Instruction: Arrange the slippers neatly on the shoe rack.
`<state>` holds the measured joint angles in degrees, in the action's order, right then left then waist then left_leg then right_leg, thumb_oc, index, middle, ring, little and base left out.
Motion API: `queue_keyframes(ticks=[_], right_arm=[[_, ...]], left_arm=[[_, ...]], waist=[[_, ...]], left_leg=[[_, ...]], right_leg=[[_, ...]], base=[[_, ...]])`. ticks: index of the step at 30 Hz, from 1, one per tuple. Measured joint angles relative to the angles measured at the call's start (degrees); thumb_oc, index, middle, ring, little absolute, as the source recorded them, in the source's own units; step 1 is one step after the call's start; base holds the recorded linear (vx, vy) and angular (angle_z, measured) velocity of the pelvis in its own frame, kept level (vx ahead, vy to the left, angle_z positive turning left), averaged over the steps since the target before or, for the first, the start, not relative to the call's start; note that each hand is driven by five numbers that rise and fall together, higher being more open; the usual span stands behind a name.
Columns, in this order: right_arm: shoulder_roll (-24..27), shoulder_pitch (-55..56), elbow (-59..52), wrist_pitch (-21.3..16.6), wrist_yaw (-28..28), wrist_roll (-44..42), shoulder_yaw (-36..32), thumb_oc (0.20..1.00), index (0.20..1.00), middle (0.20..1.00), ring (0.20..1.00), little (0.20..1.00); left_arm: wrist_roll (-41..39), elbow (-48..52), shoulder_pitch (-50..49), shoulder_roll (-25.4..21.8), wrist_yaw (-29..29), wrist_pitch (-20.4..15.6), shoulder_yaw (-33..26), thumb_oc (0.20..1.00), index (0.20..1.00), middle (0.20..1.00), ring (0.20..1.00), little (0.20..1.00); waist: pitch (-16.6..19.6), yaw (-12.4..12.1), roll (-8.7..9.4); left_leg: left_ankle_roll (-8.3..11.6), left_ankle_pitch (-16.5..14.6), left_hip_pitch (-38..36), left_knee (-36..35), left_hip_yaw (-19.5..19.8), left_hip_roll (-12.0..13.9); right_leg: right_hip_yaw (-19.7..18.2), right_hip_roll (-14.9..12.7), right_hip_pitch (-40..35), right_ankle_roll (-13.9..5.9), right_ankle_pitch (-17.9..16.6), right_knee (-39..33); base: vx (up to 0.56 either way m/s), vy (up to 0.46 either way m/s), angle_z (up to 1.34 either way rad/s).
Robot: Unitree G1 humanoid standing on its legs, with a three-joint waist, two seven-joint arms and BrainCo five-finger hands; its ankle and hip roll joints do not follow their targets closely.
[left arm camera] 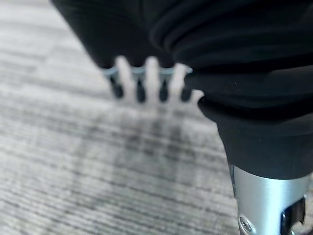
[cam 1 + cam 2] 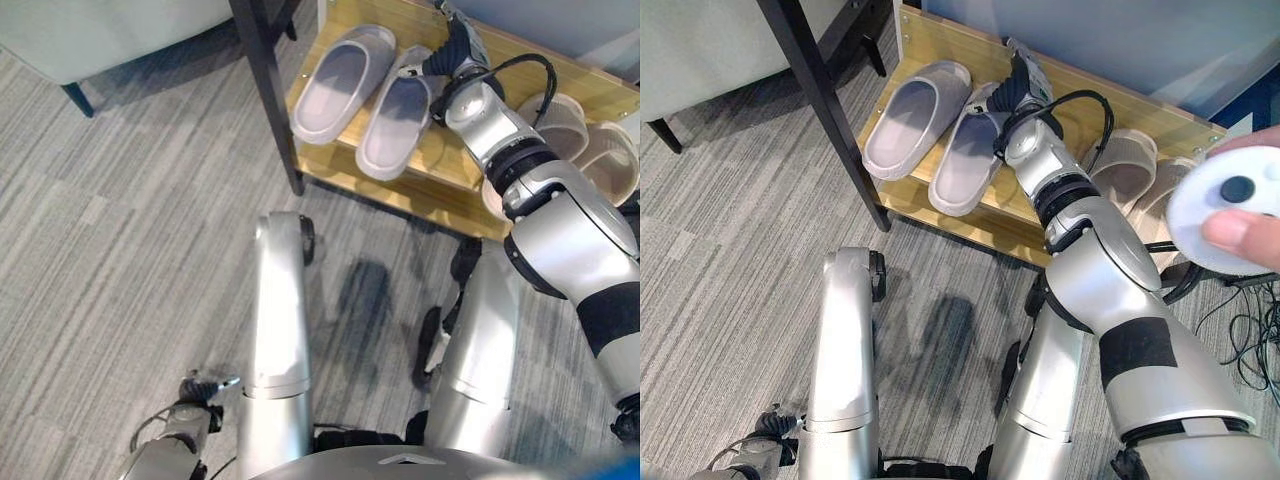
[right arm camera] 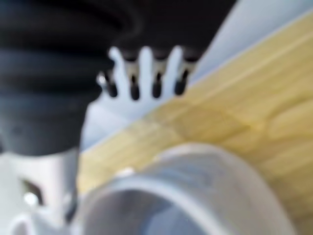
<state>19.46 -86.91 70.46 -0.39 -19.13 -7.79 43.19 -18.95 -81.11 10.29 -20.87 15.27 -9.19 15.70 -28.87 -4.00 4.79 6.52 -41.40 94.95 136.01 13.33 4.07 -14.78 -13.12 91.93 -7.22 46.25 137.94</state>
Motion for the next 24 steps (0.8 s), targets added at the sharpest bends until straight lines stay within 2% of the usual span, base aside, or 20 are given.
queue_keyframes(ticks=[2,6,10,11,12,14,15,18,22,24], right_arm=[[0.2,-0.4,-1.1,-0.8,0.3,-0.1,0.3,1.000,1.000,1.000,1.000,1.000],[4.5,-0.7,-11.1,-2.6,1.0,-1.7,0.3,1.000,1.000,1.000,1.000,1.000],[11.2,0.1,-23.8,-4.2,1.0,-2.9,0.0,1.000,1.000,1.000,1.000,1.000],[18.7,5.1,-38.1,-5.1,0.9,-3.2,-2.0,1.000,1.000,1.000,1.000,1.000],[23.2,9.5,-46.9,-6.4,0.8,-3.1,-5.3,1.000,1.000,1.000,1.000,1.000],[27.3,15.1,-55.0,-8.3,-0.1,-1.6,-9.7,1.000,1.000,1.000,1.000,1.000],[28.5,18.0,-56.0,-9.3,-1.4,-1.0,-12.1,1.000,1.000,1.000,1.000,1.000],[28.7,32.6,-63.3,-9.4,-1.9,-0.9,-22.5,1.000,1.000,1.000,1.000,1.000],[27.5,45.3,-67.7,-9.3,-1.4,0.2,-26.3,1.000,1.000,1.000,1.000,1.000],[24.0,50.6,-68.0,-9.4,-1.3,0.2,-28.1,1.000,1.000,1.000,1.000,1.000]], left_arm=[[0.1,0.0,0.1,0.0,0.0,-0.1,0.1,1.000,1.000,1.000,1.000,1.000],[0.5,0.0,0.1,0.0,-0.1,0.0,0.0,1.000,1.000,1.000,1.000,1.000],[1.7,0.1,0.2,-0.1,-0.1,-0.1,0.1,1.000,1.000,1.000,1.000,1.000],[2.0,0.2,0.2,-0.3,0.0,-0.2,-0.1,1.000,1.000,1.000,1.000,1.000],[2.3,0.2,0.1,-0.3,0.0,-0.1,-0.1,1.000,1.000,1.000,1.000,1.000],[2.8,0.8,-0.5,-0.2,0.1,-0.1,-1.2,1.000,1.000,1.000,1.000,1.000],[3.5,1.4,-0.8,-0.2,0.1,-0.1,-1.8,1.000,1.000,1.000,1.000,1.000],[5.1,3.8,-0.2,-0.3,0.1,-0.3,-3.9,1.000,1.000,1.000,1.000,1.000],[6.4,5.9,0.3,-0.3,0.3,-0.2,-4.8,1.000,1.000,1.000,1.000,1.000],[7.3,7.4,1.9,-0.4,0.4,-0.1,-4.7,1.000,1.000,1.000,1.000,1.000]], waist=[[0.0,0.1,0.02],[0.0,0.1,0.20],[-0.1,0.8,0.99],[-0.2,0.7,1.50],[-0.2,0.6,1.59],[-0.2,1.2,1.74],[-0.3,3.2,1.86],[-0.2,3.6,2.07],[-0.3,4.9,1.95],[-0.2,5.0,1.65]], left_leg=[[0.04,0.0,0.0,0.1,0.0,0.0],[0.42,-0.2,0.1,0.3,0.1,0.0],[0.64,-0.3,0.0,0.2,0.4,0.1],[0.88,-0.5,0.1,0.1,0.5,0.1],[1.02,-0.6,0.1,0.1,0.5,0.1],[0.90,-0.8,0.1,0.1,0.3,0.1],[0.47,-1.1,-0.4,0.0,0.2,0.6],[0.44,-1.1,-1.1,-1.7,-0.2,0.7],[0.74,-0.9,-2.8,-5.4,-0.4,0.8],[0.58,0.2,-4.7,-10.3,-0.9,1.1]], right_leg=[[-0.2,0.0,0.0,0.00,0.0,0.1],[-0.2,0.1,0.1,0.00,0.0,0.1],[-0.2,0.2,0.2,0.01,0.0,0.0],[-0.2,0.1,0.3,0.19,0.1,-0.1],[0.0,0.0,0.2,0.22,0.1,-0.3],[0.1,0.1,-0.1,0.25,0.1,-0.5],[0.0,0.3,-0.5,0.24,0.1,-0.9],[0.6,0.1,-0.6,0.24,0.1,-2.1],[3.1,-0.8,-2.2,0.79,0.3,-5.4],[5.6,-1.6,-4.3,1.97,-0.1,-9.9]], base=[[0.00,0.000,0.00],[0.00,0.000,0.00],[0.00,-0.010,0.00],[0.00,-0.042,-0.01],[0.00,-0.035,-0.01],[0.00,-0.023,-0.03],[-0.01,-0.064,-0.06],[-0.02,-0.044,-0.02],[-0.07,-0.011,0.00],[-0.19,-0.032,0.10]])
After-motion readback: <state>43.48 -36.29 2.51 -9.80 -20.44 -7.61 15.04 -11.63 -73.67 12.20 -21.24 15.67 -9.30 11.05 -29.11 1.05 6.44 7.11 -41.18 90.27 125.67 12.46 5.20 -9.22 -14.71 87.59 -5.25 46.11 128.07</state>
